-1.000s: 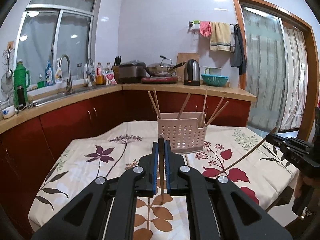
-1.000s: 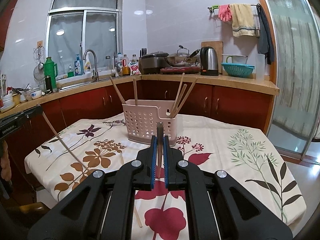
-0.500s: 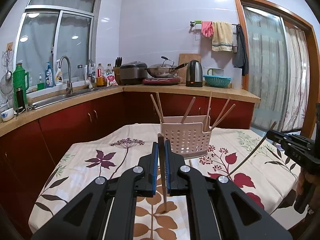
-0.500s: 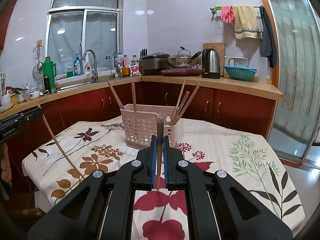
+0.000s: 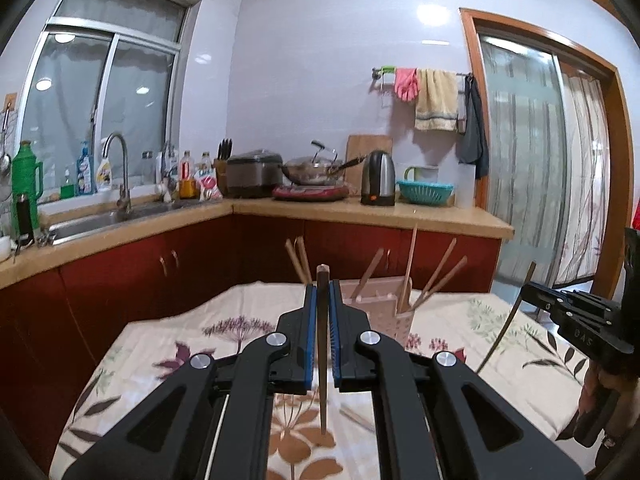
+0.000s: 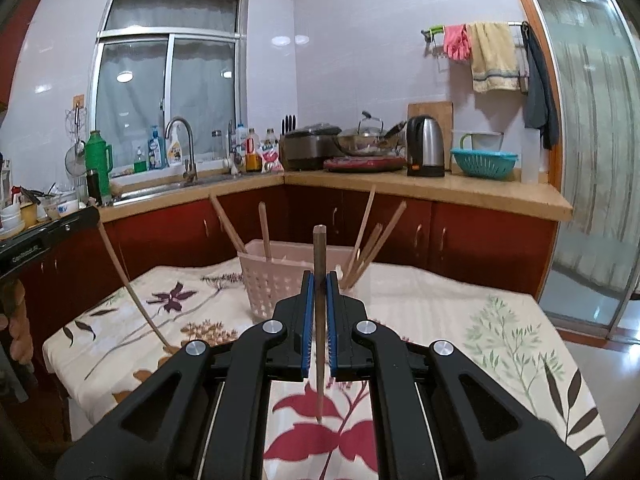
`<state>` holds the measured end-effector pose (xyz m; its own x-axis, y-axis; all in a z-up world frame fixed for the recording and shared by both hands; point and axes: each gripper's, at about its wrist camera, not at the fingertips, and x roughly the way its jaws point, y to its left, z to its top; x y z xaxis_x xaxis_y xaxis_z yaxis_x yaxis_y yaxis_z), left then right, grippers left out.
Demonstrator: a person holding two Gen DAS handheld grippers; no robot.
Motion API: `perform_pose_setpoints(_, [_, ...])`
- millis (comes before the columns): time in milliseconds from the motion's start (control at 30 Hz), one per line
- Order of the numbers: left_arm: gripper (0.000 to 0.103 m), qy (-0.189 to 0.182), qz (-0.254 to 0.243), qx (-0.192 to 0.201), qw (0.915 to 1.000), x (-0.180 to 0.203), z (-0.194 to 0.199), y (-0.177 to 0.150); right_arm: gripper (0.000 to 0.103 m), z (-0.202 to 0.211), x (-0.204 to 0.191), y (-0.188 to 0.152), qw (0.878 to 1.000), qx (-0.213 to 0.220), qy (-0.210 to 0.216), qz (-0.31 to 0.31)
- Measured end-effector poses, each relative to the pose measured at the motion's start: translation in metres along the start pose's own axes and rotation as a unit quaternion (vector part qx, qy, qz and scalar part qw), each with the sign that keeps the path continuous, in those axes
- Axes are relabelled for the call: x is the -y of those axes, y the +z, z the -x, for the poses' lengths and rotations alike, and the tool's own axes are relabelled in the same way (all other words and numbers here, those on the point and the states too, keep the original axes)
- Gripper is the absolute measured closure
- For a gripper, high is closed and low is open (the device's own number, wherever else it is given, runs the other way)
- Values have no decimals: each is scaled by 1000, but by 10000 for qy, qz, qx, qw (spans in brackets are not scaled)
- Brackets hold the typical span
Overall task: Organize utensils
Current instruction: 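Lift both chopsticks upright and carry them over the pink basket, then lower both chopsticks into the pink basket and open both grippers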
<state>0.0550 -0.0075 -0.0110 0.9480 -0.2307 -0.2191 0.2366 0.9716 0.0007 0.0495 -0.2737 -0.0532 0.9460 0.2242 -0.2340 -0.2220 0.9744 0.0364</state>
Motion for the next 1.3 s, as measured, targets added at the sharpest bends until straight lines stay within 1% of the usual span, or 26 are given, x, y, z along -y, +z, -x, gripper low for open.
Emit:
perform_pose_setpoints(267, [96, -90, -81, 461, 9989, 2, -23, 34, 97, -15, 5, 37, 9989, 456, 124, -29])
perform_pose_setpoints(433, [96, -135, -100, 752, 9970, 0, -36, 57, 97, -29, 9, 67, 9957, 916, 154, 37])
perform_pose_setpoints(600, [96, -171, -232, 1063, 9939, 3, -56, 79, 97, -56, 18, 94, 9918, 1258, 209, -9])
perform_pose_setpoints(733, [96, -207, -267, 1219, 9920, 5, -75, 92, 97, -82, 24, 107, 9900, 1394, 218, -30])
perform_pose_setpoints(867, [96, -228, -255, 1351, 9902, 6, -90, 100, 97, -110, 29, 108, 9908, 1334, 210, -35])
perform_pose_setpoints(967, [96, -257, -219, 1383, 9898, 4, -101, 101, 97, -127, 31, 102, 9923, 1220, 219, -60])
perform_pose_setpoints(1100, [96, -276, -230, 1227, 9918, 5, -121, 90, 97, -144, 30, 89, 9942, 1057, 199, -45])
perform_pose_setpoints(1300, [96, -258, -167, 756, 9967, 2, -151, 57, 97, -161, 30, 67, 9968, 770, 200, -96])
